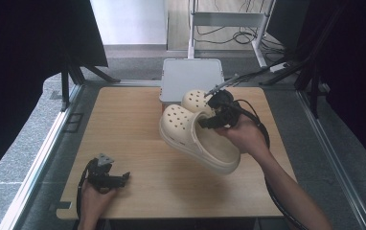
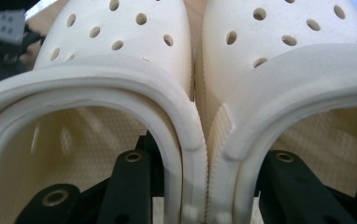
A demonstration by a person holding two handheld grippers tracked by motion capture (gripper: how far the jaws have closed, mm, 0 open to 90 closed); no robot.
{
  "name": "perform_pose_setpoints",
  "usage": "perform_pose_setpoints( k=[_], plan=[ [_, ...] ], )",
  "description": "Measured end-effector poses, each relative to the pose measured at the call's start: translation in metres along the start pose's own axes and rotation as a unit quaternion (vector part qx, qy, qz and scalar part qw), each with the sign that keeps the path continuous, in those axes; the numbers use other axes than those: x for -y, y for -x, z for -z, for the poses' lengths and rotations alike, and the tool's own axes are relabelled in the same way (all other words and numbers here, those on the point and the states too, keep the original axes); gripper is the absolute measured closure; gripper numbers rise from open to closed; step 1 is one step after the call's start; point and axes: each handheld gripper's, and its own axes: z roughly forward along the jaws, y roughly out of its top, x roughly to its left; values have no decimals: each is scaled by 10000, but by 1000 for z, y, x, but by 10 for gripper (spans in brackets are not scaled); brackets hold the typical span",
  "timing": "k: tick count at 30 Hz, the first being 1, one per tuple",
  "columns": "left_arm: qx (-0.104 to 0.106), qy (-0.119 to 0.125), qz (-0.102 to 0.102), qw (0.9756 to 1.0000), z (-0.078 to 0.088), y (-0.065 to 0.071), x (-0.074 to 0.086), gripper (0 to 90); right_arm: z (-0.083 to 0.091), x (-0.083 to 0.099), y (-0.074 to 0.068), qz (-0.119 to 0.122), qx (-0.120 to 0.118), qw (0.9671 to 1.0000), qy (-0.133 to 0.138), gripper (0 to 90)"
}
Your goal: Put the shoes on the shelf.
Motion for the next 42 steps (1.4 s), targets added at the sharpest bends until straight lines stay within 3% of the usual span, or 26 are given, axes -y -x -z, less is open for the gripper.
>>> perform_pose_setpoints(
  k=[11, 18, 26, 42],
  plan=[
    [3, -5, 1, 10000, 0, 0, 0, 12, -8, -45, 22, -566, 291, 9979, 105, 654],
    [-12, 2, -29, 10000, 0, 0, 0, 12, -20, -72, 38, -932, 618, 9937, 67, 653],
    [13, -11, -24, 10000, 0, 0, 0, 12, -37, -96, 57, -1380, 1020, 9852, 16, 653],
    [27, -17, -51, 10000, 0, 0, 0, 12, -65, -135, 87, -2204, 1404, 9652, 113, 653]
  ],
)
